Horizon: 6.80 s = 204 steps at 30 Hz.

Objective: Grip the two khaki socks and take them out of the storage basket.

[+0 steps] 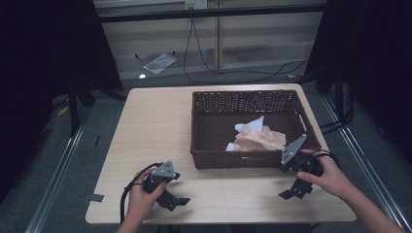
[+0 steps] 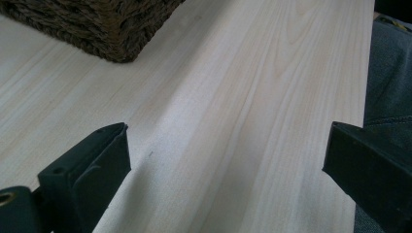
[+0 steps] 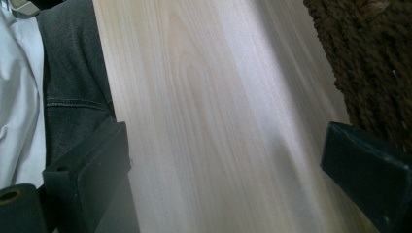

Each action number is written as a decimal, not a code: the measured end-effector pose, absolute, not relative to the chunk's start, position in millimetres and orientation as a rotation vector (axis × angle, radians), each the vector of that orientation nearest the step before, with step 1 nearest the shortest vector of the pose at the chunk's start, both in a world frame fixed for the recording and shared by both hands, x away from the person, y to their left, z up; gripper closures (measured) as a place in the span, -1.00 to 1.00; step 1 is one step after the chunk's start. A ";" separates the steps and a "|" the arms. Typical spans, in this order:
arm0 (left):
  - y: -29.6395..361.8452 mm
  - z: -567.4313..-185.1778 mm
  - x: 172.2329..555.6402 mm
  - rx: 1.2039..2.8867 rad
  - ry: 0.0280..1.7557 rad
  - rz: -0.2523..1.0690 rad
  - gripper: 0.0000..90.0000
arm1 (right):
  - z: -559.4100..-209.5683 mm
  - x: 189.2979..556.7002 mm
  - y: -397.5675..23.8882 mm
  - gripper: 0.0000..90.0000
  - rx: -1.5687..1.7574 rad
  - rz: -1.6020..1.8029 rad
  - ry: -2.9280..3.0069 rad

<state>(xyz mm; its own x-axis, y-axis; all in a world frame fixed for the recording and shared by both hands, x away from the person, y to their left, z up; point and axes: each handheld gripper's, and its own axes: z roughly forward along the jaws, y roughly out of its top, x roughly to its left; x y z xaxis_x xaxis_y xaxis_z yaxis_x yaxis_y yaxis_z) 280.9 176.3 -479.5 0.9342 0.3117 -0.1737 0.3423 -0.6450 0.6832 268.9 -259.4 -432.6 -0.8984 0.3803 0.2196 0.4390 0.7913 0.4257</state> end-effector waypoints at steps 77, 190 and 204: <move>173.0 -479.5 288.7 2.306 0.435 -0.068 -0.94 | -396.6 393.1 -225.9 -0.92 -0.959 -0.681 -2.878; 173.4 -477.3 282.2 2.317 0.433 -0.064 -0.93 | -396.2 304.9 -233.6 0.85 -0.640 -0.668 -2.866; 172.7 -478.6 282.0 2.313 0.431 -0.069 -0.93 | -400.1 300.8 -229.8 0.18 -0.664 -0.610 -2.887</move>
